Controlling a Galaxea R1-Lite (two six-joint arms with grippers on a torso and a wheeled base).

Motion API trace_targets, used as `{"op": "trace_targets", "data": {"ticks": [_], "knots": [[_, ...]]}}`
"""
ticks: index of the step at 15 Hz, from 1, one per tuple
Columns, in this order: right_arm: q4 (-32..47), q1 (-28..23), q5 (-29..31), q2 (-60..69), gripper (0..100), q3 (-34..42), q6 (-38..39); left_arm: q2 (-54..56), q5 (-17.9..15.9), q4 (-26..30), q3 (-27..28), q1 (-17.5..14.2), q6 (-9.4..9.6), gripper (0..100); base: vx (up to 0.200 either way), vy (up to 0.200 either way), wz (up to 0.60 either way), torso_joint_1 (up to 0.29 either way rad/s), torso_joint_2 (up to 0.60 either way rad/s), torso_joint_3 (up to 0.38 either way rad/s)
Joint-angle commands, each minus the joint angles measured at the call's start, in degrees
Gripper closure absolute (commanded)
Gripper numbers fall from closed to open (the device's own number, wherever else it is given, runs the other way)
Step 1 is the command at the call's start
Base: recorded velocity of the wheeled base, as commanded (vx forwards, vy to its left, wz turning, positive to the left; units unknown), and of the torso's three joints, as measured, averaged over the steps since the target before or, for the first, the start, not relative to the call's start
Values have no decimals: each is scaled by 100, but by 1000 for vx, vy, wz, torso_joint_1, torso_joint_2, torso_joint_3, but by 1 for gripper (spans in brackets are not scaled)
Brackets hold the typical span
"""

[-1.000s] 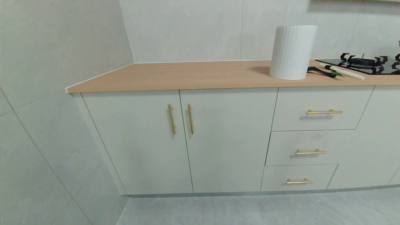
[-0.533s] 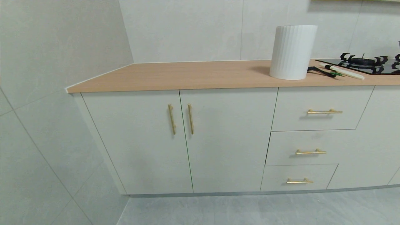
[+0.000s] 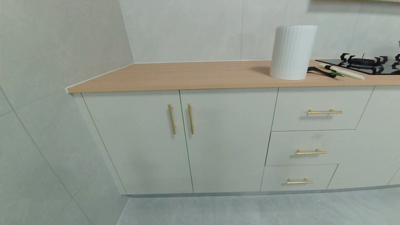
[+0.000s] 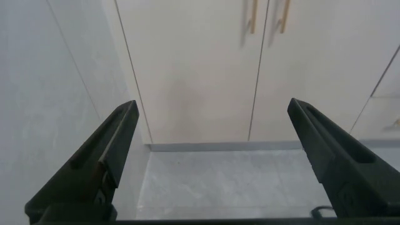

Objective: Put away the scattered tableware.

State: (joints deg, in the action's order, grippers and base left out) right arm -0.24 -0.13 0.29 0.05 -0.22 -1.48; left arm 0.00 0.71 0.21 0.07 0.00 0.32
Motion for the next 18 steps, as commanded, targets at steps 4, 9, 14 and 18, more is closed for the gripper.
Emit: {"op": "trace_targets", "data": {"ticks": [4,9,14,18], "knots": [[24,-4,-20,-14,0,13,-19,0,0,6,-7,0,-5,0,0,0,0,0,0,0],[24,5,-170,-5,0,13,7,0,0,6,-7,0,12,0,0,0,0,0,0,0],[24,5,-170,-5,0,13,24,0,0,6,-7,0,-5,0,0,-160,0,1,3,6],[24,5,-170,-5,0,13,24,0,0,6,-7,0,-14,0,0,-200,0,4,2,1]]}}
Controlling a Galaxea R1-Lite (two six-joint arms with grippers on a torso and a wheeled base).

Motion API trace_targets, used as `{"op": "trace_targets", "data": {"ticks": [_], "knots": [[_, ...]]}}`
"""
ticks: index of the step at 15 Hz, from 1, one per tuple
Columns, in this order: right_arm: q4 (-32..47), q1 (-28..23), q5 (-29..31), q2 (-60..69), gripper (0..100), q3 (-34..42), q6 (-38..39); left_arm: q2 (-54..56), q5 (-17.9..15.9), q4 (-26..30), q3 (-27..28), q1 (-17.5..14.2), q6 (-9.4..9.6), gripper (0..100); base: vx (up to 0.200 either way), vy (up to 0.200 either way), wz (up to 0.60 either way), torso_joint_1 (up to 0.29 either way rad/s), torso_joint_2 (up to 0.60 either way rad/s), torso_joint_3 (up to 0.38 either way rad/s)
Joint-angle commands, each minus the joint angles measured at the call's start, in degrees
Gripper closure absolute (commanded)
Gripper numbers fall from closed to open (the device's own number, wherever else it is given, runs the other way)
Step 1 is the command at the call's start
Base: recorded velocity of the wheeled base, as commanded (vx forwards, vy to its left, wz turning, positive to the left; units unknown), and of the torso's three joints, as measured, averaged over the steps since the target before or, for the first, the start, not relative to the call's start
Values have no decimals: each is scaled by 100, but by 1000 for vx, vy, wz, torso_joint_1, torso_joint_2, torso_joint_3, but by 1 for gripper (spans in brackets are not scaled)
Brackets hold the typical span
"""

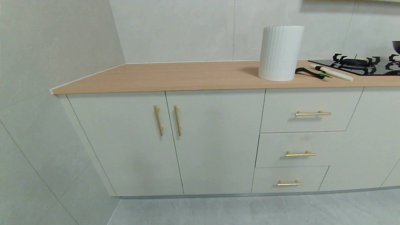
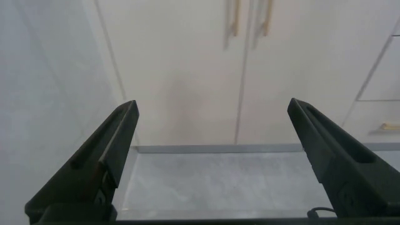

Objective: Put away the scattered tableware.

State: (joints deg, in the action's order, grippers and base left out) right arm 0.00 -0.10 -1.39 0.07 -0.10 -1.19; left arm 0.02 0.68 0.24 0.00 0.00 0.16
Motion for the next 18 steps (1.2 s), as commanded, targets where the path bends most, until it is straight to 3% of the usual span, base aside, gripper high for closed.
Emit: {"op": "trace_targets", "data": {"ticks": [1,7,18], "knots": [[0,1,-2,-7,0,1,-4,-2,2,2,0,0,2,0,0,-200,0,2,-7,-2],[0,1,7,-7,0,1,5,-2,11,2,0,0,-33,0,0,-200,0,2,6,3],[0,1,7,-7,0,1,5,-2,11,2,0,0,-33,0,0,0,0,0,0,0]]}}
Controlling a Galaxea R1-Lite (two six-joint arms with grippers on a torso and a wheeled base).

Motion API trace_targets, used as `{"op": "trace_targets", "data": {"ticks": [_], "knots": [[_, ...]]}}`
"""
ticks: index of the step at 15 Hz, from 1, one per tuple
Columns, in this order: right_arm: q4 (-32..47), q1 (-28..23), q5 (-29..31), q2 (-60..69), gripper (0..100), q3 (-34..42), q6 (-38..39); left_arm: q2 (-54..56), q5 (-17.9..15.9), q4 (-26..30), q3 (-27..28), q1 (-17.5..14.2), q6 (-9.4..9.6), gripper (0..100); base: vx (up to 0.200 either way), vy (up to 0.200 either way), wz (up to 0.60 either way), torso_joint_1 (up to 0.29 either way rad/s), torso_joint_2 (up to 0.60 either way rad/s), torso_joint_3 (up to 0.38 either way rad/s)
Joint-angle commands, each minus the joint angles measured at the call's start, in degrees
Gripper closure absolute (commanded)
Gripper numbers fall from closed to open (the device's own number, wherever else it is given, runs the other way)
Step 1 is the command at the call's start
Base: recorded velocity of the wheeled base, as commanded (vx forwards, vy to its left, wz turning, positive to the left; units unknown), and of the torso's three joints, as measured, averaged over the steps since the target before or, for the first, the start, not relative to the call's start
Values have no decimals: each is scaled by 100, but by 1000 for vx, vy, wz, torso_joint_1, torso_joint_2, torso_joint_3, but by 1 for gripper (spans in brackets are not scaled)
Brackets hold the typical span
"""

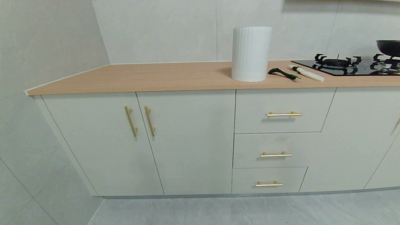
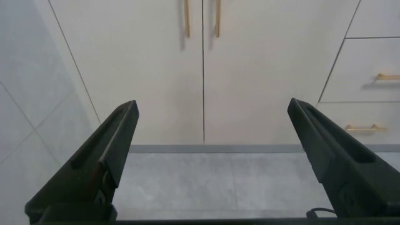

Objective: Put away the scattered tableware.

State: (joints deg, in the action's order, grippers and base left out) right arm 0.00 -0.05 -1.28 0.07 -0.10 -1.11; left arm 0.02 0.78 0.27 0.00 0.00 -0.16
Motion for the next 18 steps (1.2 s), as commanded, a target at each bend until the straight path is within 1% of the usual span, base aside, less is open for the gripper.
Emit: {"op": "trace_targets", "data": {"ticks": [1,7,18], "knots": [[-9,-4,-4,-7,0,1,-3,-2,1,0,0,0,-2,0,200,0,0,2,-2,-2],[0,-4,5,-7,0,1,-12,-2,1,0,0,0,-2,0,200,0,0,2,4,0],[0,-4,-4,-7,0,1,-12,-2,1,0,0,0,-2,0,0,0,0,0,0,0]]}}
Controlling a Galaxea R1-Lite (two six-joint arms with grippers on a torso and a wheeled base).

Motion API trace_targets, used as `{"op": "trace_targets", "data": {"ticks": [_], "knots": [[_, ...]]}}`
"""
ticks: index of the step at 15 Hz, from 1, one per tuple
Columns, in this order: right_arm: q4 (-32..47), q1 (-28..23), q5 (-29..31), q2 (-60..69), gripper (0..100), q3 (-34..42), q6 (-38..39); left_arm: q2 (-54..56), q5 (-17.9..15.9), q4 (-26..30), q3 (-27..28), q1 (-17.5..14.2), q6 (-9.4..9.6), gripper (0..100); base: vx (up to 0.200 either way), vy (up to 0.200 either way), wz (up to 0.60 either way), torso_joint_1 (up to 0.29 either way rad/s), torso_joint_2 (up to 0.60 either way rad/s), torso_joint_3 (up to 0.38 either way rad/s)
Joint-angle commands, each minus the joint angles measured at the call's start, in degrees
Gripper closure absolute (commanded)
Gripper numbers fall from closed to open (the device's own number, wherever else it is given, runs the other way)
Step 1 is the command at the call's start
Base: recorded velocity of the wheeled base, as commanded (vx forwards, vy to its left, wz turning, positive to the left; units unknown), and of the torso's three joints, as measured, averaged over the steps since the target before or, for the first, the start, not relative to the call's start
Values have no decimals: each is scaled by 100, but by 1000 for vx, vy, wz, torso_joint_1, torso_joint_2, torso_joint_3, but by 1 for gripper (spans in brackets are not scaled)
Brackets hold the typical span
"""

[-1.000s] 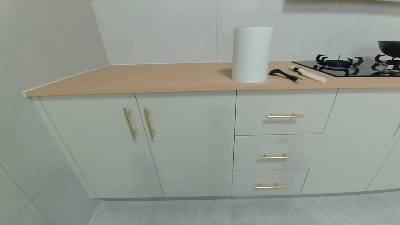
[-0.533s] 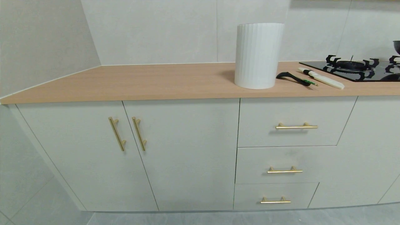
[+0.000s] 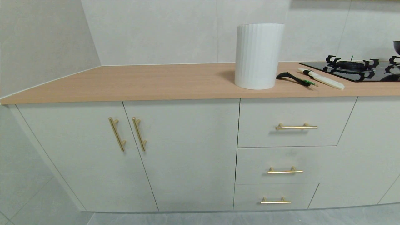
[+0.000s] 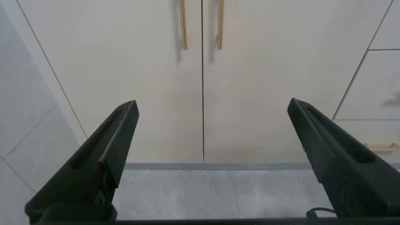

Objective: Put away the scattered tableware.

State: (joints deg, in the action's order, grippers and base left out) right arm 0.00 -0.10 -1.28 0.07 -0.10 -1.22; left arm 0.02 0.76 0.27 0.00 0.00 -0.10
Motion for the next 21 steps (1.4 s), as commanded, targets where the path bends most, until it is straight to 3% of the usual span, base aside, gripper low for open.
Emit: {"op": "trace_targets", "data": {"ticks": [1,3,5,6,10,12,15,19,21], "knots": [[0,1,-4,-7,0,1,-1,-2,4,0,0,0,1,0,0,0,0,0,0,0],[-18,1,5,-7,0,-69,-28,-2,4,0,0,0,1,0,0,0,0,0,0,0],[167,98,-48,-262,0,-1054,245,-2,-5,0,0,0,1,0,0,0,0,0,0,0],[325,177,-109,-482,0,-1186,236,-2,4,0,0,0,1,0,0,0,0,0,0,0],[563,854,-408,-2960,0,-1423,43,-2,4,0,0,0,1,0,0,0,0,0,0,0],[369,924,-426,-4384,0,-1722,-1,-2,-5,0,0,0,1,0,0,0,0,0,0,0],[-457,950,-391,-6573,0,-2021,-19,-2,-5,0,0,0,1,0,0,0,0,0,0,0],[-2364,941,-338,-9403,0,-2513,-1,-2,-5,0,0,0,1,0,0,0,0,0,0,0],[-2786,933,-320,-10264,0,-2829,8,-2,4,0,0,0,1,0,0,0,0,0,0,0]]}}
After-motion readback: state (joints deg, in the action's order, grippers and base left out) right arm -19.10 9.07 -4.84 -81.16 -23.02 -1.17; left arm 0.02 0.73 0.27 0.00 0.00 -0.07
